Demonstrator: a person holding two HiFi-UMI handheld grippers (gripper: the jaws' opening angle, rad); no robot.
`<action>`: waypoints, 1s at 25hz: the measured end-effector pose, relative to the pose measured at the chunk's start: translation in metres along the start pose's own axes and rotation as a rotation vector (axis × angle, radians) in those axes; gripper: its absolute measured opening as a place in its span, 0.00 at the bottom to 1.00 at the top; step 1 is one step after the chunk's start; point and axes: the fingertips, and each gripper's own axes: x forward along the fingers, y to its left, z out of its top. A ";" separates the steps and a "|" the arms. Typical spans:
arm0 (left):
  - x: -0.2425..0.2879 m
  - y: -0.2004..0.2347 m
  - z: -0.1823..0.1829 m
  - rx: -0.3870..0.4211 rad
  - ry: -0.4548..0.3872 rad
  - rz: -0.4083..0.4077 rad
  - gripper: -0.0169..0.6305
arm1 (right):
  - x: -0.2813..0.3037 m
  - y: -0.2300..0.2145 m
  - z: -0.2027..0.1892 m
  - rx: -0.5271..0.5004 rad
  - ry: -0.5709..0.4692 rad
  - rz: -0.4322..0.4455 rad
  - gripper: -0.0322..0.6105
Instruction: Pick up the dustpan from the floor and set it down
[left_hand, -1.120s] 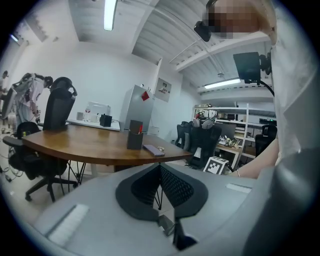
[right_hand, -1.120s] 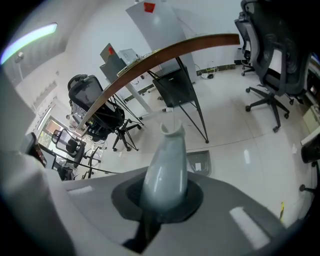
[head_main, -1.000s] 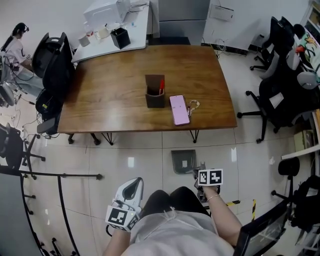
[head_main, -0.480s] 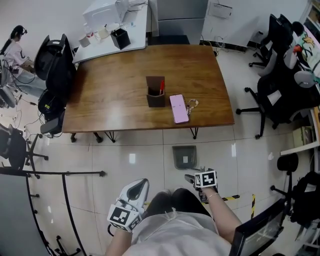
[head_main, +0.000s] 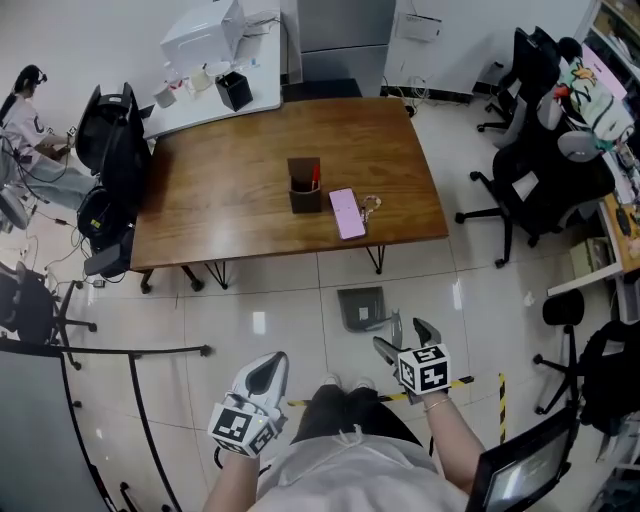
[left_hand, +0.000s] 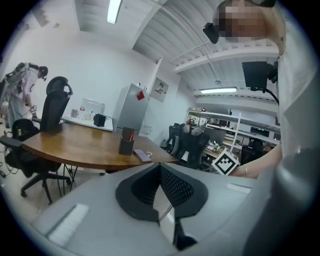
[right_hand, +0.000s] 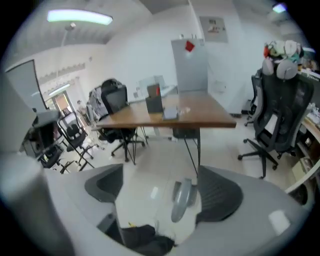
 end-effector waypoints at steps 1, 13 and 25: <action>-0.002 -0.003 0.003 0.004 -0.019 -0.007 0.05 | -0.019 0.006 0.020 -0.006 -0.090 0.004 0.65; -0.103 -0.154 -0.019 0.145 -0.146 -0.018 0.05 | -0.205 0.072 -0.014 -0.126 -0.397 0.107 0.05; -0.196 -0.263 -0.042 0.151 -0.221 0.014 0.05 | -0.348 0.137 -0.077 -0.179 -0.553 0.302 0.05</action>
